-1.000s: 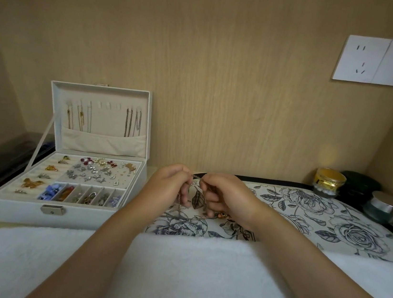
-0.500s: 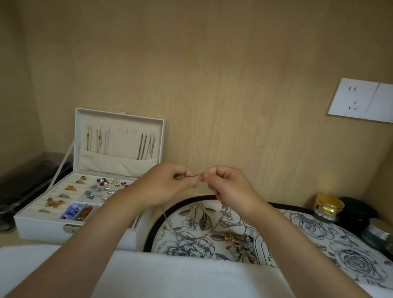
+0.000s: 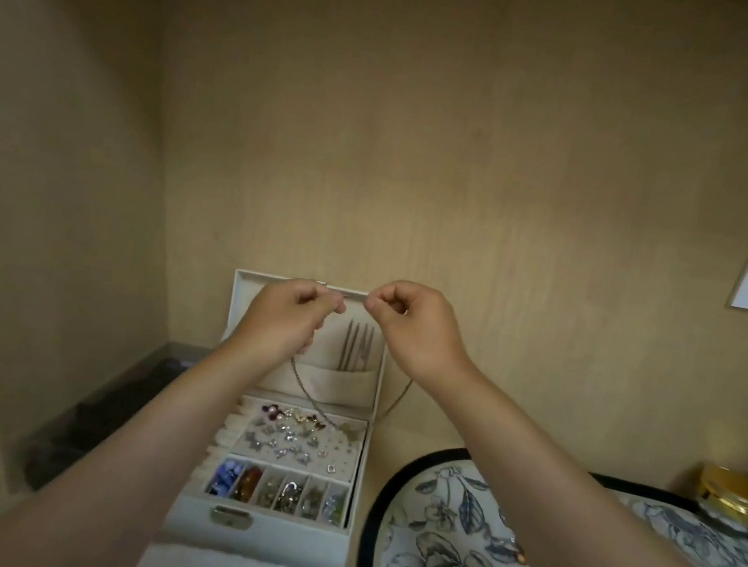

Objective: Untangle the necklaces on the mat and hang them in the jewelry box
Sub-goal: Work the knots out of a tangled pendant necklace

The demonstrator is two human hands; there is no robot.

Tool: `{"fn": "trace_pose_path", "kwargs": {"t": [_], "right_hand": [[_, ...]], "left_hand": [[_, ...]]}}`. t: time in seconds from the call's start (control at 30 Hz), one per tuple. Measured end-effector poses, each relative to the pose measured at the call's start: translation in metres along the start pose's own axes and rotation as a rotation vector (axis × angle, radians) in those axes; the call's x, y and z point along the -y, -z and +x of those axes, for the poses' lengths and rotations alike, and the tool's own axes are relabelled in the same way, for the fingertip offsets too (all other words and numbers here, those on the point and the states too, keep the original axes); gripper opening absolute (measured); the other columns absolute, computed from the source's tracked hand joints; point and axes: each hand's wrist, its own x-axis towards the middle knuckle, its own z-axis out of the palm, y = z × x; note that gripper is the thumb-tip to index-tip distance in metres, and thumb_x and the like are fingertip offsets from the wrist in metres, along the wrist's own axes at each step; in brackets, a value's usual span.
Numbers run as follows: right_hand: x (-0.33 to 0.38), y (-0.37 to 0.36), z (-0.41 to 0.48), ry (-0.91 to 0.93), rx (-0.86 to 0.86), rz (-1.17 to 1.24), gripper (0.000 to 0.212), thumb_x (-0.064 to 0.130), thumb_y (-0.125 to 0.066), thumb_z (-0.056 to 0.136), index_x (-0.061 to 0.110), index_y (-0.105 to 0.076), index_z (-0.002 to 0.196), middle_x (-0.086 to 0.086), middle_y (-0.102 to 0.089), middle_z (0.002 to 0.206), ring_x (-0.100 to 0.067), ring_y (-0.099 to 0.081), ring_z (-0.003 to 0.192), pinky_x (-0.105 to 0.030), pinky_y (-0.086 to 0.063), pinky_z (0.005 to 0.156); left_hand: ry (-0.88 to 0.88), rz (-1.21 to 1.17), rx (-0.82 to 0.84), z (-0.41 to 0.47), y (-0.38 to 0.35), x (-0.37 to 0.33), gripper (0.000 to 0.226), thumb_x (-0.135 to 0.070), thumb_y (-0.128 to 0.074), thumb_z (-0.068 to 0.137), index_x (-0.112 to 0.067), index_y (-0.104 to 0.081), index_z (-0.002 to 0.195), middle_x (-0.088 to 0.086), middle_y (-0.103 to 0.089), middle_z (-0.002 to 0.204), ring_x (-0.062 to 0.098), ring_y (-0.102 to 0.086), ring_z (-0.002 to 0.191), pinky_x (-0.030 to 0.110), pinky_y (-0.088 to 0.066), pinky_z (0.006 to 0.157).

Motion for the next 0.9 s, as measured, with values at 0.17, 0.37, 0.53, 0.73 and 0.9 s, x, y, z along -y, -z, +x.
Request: {"fn": "trace_pose_path", "kwargs": {"t": [0.17,0.37,0.53,0.73,0.9], "right_hand": [[0.004,-0.056,0.027,-0.071,-0.096,-0.05,0.009,0.031,-0.073,0.084,0.023,-0.075,0.079,0.011,-0.068,0.072,-0.009,-0.065,0.072,-0.027,-0.052,0.069],[-0.008,-0.101,0.037,-0.135,-0.17,-0.204,0.013,0.035,-0.072,0.084,0.025,-0.069,0.076,0.009,-0.072,0.079,-0.011,-0.066,0.079,-0.025,-0.049,0.067],[-0.015,-0.117,0.042,-0.128,-0.216,-0.318,0.016,0.037,-0.065,0.09,0.024,-0.067,0.081,0.003,-0.073,0.079,-0.019,-0.067,0.076,-0.028,-0.047,0.063],[-0.026,-0.124,0.038,-0.086,-0.189,-0.394,0.017,0.034,-0.065,0.091,0.02,-0.069,0.083,0.003,-0.071,0.08,-0.018,-0.065,0.077,-0.031,-0.049,0.062],[-0.031,-0.123,0.025,-0.124,-0.085,-0.314,0.01,0.029,-0.065,0.091,0.021,-0.071,0.088,0.007,-0.071,0.082,-0.013,-0.065,0.078,-0.034,-0.057,0.07]], "left_hand": [[-0.055,0.198,-0.176,0.026,0.033,0.031,0.019,-0.034,-0.07,0.087,-0.023,-0.073,0.072,-0.012,-0.069,0.067,0.012,-0.065,0.067,0.03,-0.047,0.066],[0.118,0.432,-0.253,0.045,0.035,0.057,0.032,-0.045,-0.065,0.086,-0.024,-0.066,0.062,-0.013,-0.068,0.069,0.01,-0.065,0.072,0.024,-0.046,0.063],[0.2,0.429,-0.238,0.056,0.028,0.066,0.043,-0.046,-0.061,0.086,-0.017,-0.061,0.055,-0.006,-0.062,0.056,0.013,-0.061,0.061,0.024,-0.039,0.053],[0.222,0.402,-0.204,0.054,0.025,0.072,0.042,-0.042,-0.061,0.088,-0.016,-0.057,0.055,-0.004,-0.056,0.05,0.015,-0.056,0.055,0.023,-0.035,0.051],[0.175,0.329,-0.085,0.042,0.023,0.081,0.035,-0.034,-0.061,0.088,-0.014,-0.061,0.059,-0.005,-0.061,0.056,0.016,-0.061,0.062,0.028,-0.05,0.062]]}}
